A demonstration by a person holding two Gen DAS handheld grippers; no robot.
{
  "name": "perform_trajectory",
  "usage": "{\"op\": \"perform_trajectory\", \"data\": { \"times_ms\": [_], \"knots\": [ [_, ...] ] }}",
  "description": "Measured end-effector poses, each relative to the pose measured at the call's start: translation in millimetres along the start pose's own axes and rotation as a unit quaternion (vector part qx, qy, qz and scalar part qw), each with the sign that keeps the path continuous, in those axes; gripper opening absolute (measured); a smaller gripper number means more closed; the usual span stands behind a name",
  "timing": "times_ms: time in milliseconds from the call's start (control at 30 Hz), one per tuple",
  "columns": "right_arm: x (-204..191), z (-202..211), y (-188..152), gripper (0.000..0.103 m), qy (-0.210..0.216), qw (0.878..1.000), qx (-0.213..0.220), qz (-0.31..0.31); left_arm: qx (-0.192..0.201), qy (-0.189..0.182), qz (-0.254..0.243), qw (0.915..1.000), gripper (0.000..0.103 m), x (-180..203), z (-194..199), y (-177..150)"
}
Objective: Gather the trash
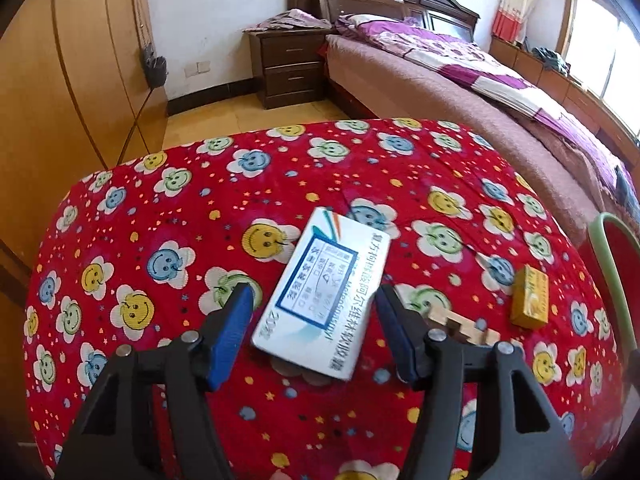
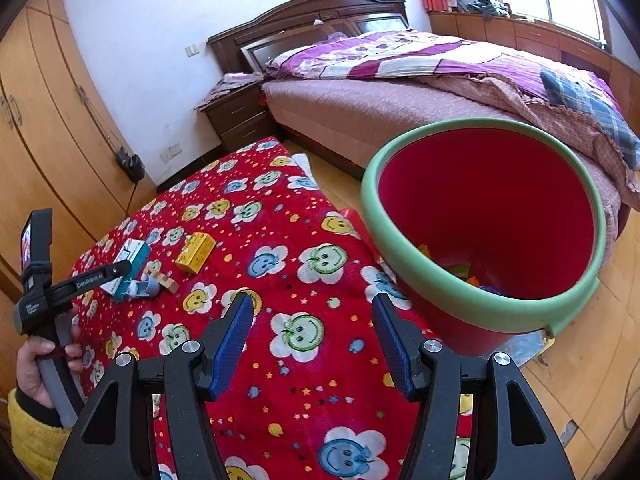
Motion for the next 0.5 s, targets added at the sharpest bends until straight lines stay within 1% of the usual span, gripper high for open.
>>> {"op": "perform_trajectory", "data": {
  "times_ms": [67, 200, 300, 367, 500],
  "knots": [
    [-4, -3, 0, 0.063, 0.002, 1.000, -0.002, 0.004, -0.002, -0.005, 0.008, 1.0000, 0.064, -3, -2, 1],
    [-11, -9, 0, 0.063, 0.010, 1.000, -0.009, 0.011, -0.026, -0.008, 0.017, 0.9995, 0.064, -6, -10, -1],
    [-21, -11, 4, 0.063, 0.014, 1.000, -0.008, 0.023, -0.023, 0.000, 0.002, 0.9997, 0.064, -2, -11, -5],
    [-28, -14, 7, 0.063, 0.019, 0.999, -0.007, 0.032, -0.023, 0.004, 0.001, 0.9997, 0.064, -1, -11, -6],
    [-44, -21, 15, 0.063, 0.027, 0.998, -0.008, 0.049, -0.012, 0.004, 0.031, 0.9994, 0.061, -5, -9, -7]
  ]
}}
Point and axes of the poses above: each gripper's, at about its wrist camera, not at the fingertips, and z roughly against the way its jaws point, x to its right, y to its top, the point moved 4 cm from there along -z, roughly the way its jaws point, and after that the axes turned 9 degrees about -y, right-handed, at the moved point
